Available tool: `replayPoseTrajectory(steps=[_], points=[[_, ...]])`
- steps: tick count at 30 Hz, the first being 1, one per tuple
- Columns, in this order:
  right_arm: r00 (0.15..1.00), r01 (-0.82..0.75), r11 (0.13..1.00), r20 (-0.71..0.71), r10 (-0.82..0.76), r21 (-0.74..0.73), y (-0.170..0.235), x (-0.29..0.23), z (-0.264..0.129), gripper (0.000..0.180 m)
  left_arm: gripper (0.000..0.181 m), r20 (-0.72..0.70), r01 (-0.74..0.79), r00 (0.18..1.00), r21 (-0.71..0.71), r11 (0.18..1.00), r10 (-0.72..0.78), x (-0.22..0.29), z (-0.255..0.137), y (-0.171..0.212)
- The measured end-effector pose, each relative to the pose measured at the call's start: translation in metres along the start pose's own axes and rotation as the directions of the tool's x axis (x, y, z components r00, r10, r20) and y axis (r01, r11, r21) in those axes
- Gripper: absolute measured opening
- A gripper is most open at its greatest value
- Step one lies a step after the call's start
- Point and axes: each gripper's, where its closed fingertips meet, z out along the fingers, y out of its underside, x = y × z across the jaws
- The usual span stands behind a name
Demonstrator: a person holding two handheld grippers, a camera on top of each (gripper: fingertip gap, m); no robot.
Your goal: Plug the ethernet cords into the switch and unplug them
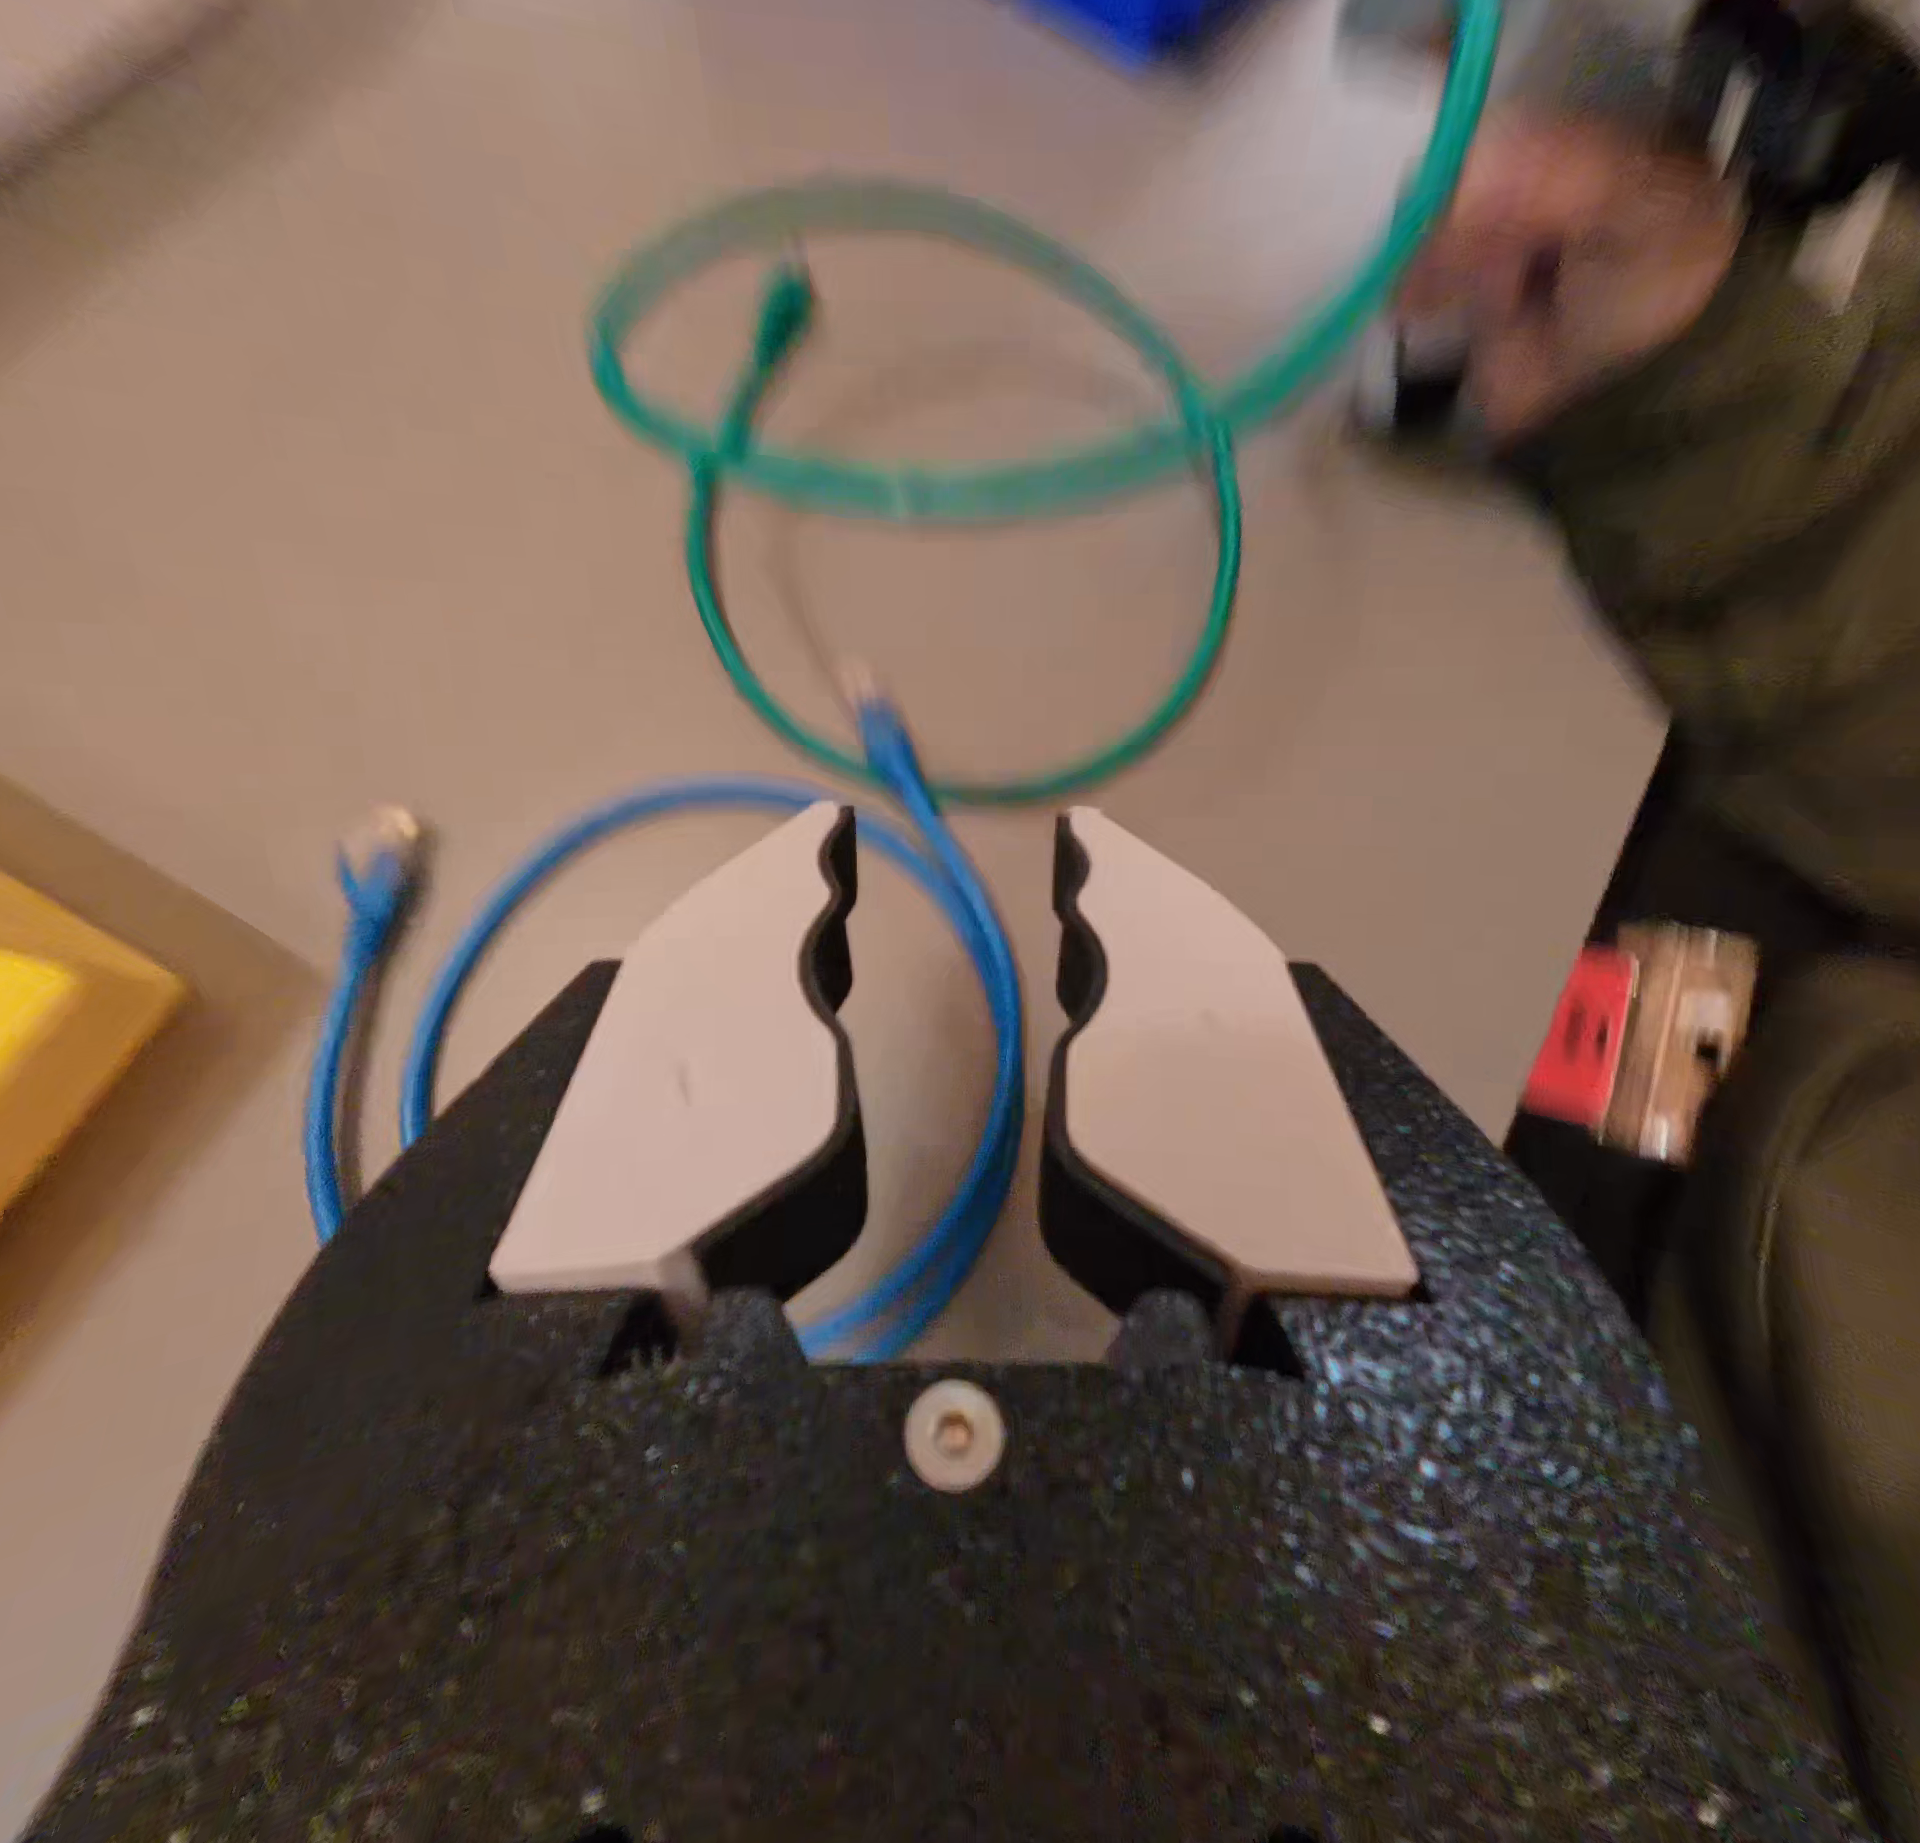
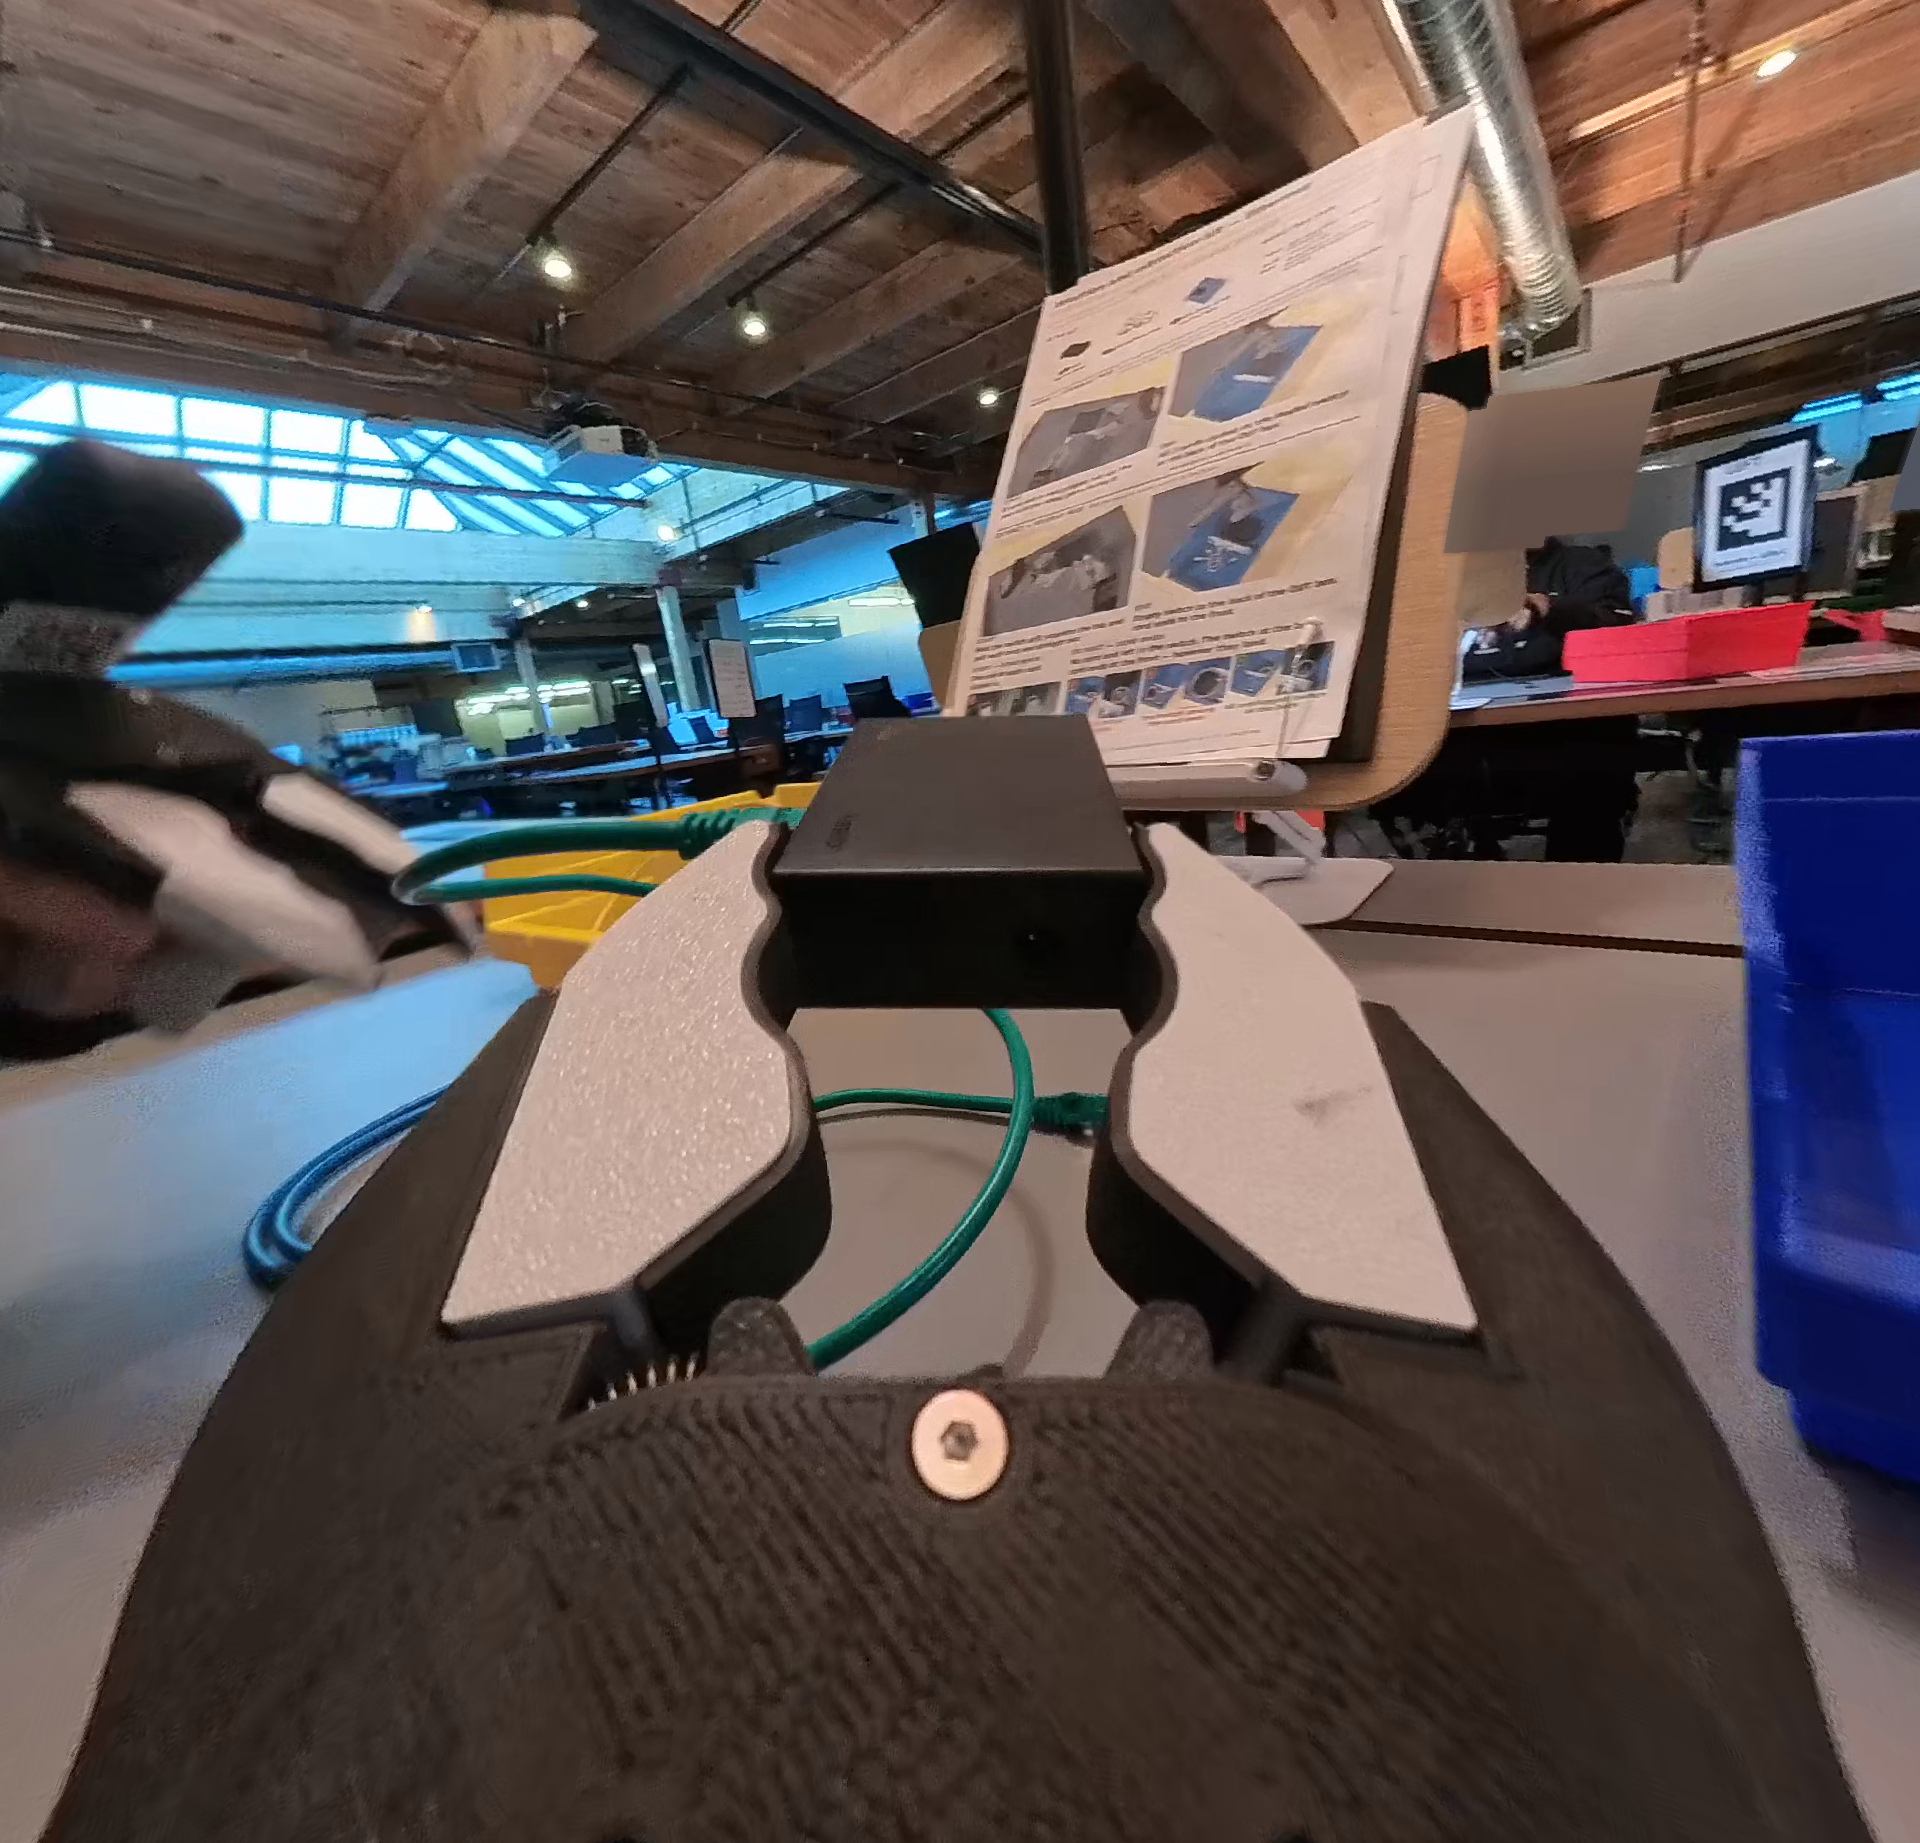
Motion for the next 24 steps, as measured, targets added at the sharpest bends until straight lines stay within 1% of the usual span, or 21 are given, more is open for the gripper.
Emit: replayPoseTrajectory(steps=[2,3,4,6,7,8,9,10,11,12,13,14,15,16,18,19,20,21,22,24], points=[[0.999,0.006,1.0,0.034,-0.006,-0.01,0.002,-0.006,0.002,0.062,0.038,-0.021,0.06,0.998,0.187,0.981,-0.058,0.009,-0.002,-0.047],[0.999,0.007,1.0,0.048,-0.007,-0.011,0.003,-0.009,0.003,0.062,0.04,-0.057,0.094,0.995,0.238,0.967,-0.083,0.014,-0.001,-0.065],[0.998,0.008,1.0,0.061,-0.007,-0.012,0.003,-0.012,0.004,0.062,0.04,-0.089,0.127,0.99,0.249,0.96,-0.108,0.016,0.002,-0.078],[0.996,0.016,1.0,0.089,-0.015,-0.014,0.004,-0.018,0.005,0.062,0.043,-0.096,0.178,0.982,0.191,0.965,-0.162,0.01,0.018,-0.092],[0.994,0.022,1.0,0.103,-0.02,-0.014,0.005,-0.022,0.006,0.062,0.047,-0.119,0.191,0.977,0.14,0.972,-0.175,0.009,0.031,-0.094],[0.992,0.026,1.0,0.121,-0.024,-0.013,0.005,-0.026,0.007,0.062,0.051,-0.178,0.219,0.963,0.075,0.973,-0.203,0.011,0.045,-0.093],[0.99,0.03,0.999,0.138,-0.028,-0.011,0.005,-0.03,0.008,0.062,0.055,-0.252,0.278,0.93,0.004,0.96,-0.268,0.014,0.058,-0.092],[0.987,0.035,0.999,0.155,-0.033,-0.011,0.006,-0.034,0.009,0.062,0.059,-0.349,0.348,0.871,-0.058,0.936,-0.346,0.021,0.069,-0.093],[0.985,0.039,0.999,0.167,-0.036,-0.015,0.007,-0.037,0.009,0.062,0.058,-0.475,0.406,0.781,-0.11,0.907,-0.406,0.032,0.074,-0.098],[0.987,0.037,0.999,0.156,-0.035,-0.005,0.006,-0.036,0.009,0.061,0.053,-0.577,0.448,0.679,-0.162,0.879,-0.453,0.04,0.074,-0.102],[0.988,0.026,1.0,0.154,-0.026,0.002,0.004,-0.034,0.008,0.062,0.047,-0.632,0.476,0.601,-0.208,0.854,-0.489,0.045,0.074,-0.104],[0.987,0.02,1.0,0.158,-0.021,0.008,0.003,-0.034,0.007,0.062,0.048,-0.664,0.488,0.553,-0.232,0.841,-0.504,0.048,0.075,-0.105],[0.987,0.023,1.0,0.156,-0.024,0.011,0.002,-0.033,0.007,0.062,0.048,-0.685,0.496,0.527,-0.233,0.837,-0.503,0.049,0.075,-0.106],[0.988,0.026,1.0,0.151,-0.028,0.012,0.002,-0.033,0.007,0.062,0.047,-0.704,0.501,0.509,-0.225,0.836,-0.495,0.05,0.074,-0.108],[0.989,0.027,1.0,0.147,-0.029,0.013,0.003,-0.034,0.008,0.062,0.034,-0.732,0.508,0.479,-0.22,0.833,-0.485,0.053,0.068,-0.112],[0.99,0.04,0.999,0.134,-0.039,-0.002,0.005,-0.033,0.009,0.062,0.033,-0.749,0.515,0.458,-0.216,0.83,-0.479,0.054,0.065,-0.115],[0.991,0.066,0.998,0.121,-0.063,-0.022,0.009,-0.032,0.01,0.062,0.058,-0.757,0.521,0.445,-0.215,0.826,-0.478,0.055,0.062,-0.118],[0.99,0.078,0.997,0.118,-0.074,-0.022,0.009,-0.033,0.011,0.061,0.061,-0.747,0.521,0.457,-0.215,0.826,-0.483,0.055,0.063,-0.118],[0.99,0.07,0.997,0.122,-0.068,-0.016,0.009,-0.035,0.012,0.061,0.06,-0.735,0.513,0.478,-0.21,0.832,-0.481,0.054,0.064,-0.118],[0.988,0.07,0.997,0.136,-0.067,-0.019,0.01,-0.039,0.014,0.061,0.047,-0.681,0.515,0.53,-0.214,0.83,-0.504,0.049,0.072,-0.115]])
